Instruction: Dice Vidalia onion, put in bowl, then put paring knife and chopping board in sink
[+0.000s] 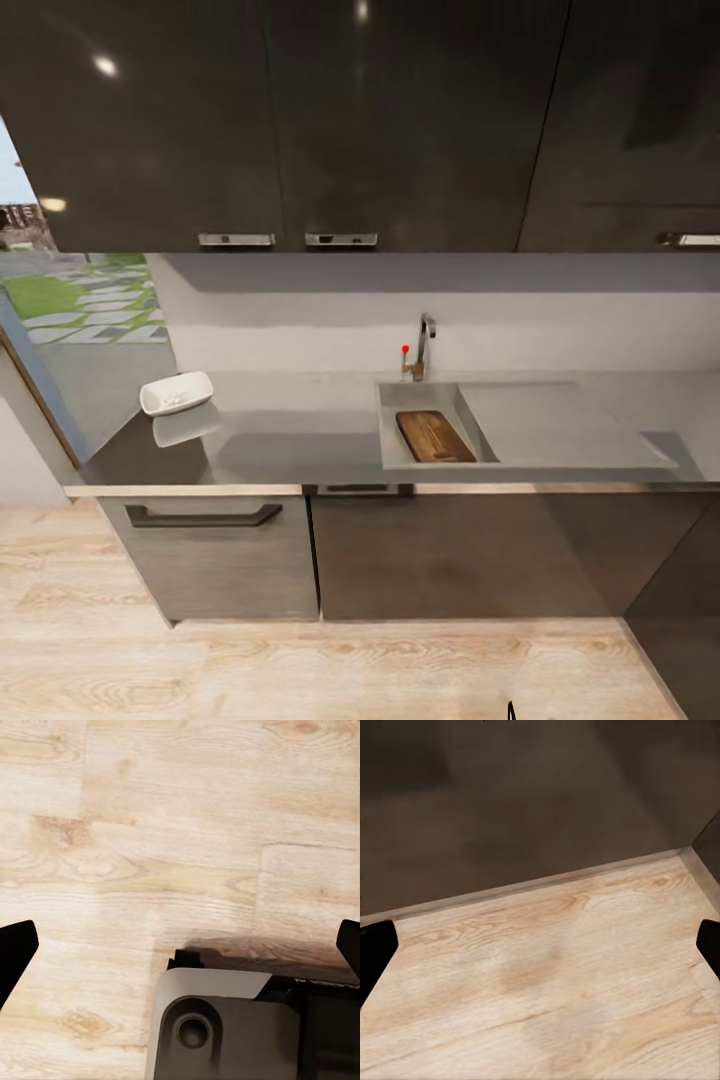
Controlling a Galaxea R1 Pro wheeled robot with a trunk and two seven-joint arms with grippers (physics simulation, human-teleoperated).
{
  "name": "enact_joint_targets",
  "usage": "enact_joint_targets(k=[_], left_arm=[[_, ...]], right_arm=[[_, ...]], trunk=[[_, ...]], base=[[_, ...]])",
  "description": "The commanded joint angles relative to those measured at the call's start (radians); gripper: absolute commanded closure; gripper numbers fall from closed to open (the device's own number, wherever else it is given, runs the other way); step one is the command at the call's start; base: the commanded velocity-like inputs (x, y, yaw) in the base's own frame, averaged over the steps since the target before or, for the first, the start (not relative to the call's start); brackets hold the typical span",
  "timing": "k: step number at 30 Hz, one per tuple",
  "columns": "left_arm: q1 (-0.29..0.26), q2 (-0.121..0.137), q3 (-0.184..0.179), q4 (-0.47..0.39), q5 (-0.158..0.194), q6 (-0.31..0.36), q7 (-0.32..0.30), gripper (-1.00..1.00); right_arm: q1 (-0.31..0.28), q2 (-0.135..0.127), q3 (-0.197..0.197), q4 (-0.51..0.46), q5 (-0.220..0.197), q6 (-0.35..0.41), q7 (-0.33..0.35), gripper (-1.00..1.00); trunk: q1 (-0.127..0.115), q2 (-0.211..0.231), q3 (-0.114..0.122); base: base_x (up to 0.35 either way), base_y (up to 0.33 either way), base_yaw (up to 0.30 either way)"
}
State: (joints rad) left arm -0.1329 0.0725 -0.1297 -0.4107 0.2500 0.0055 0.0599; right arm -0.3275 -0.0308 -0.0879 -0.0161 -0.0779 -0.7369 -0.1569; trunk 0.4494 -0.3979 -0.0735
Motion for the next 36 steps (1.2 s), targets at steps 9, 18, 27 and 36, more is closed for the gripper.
enact_joint_targets(k=[9,18,27,36], left_arm=[[-0.001,0.001,-0.008,-0.001,0.009,0.0,0.006,-1.0],[-0.001,0.001,-0.008,-0.001,0.009,0.0,0.006,-1.0],[-0.001,0.001,-0.008,-0.001,0.009,0.0,0.006,-1.0],[-0.001,0.001,-0.008,-0.001,0.009,0.0,0.006,-1.0]], right_arm=[[-0.001,0.0,-0.007,0.001,0.0,-0.004,0.005,-1.0],[-0.001,0.0,-0.007,0.001,0.0,-0.004,0.005,-1.0],[-0.001,0.001,-0.007,0.001,0.0,-0.004,0.005,-1.0],[-0.001,0.002,-0.007,0.001,0.0,-0.003,0.005,-1.0]], trunk=[[0.001,-0.002,0.012],[0.001,-0.002,0.026],[0.001,-0.002,0.04],[0.001,-0.002,0.054]], base=[[0.0,0.0,0.0],[0.0,0.0,0.0],[0.0,0.0,0.0],[0.0,0.0,0.0]])
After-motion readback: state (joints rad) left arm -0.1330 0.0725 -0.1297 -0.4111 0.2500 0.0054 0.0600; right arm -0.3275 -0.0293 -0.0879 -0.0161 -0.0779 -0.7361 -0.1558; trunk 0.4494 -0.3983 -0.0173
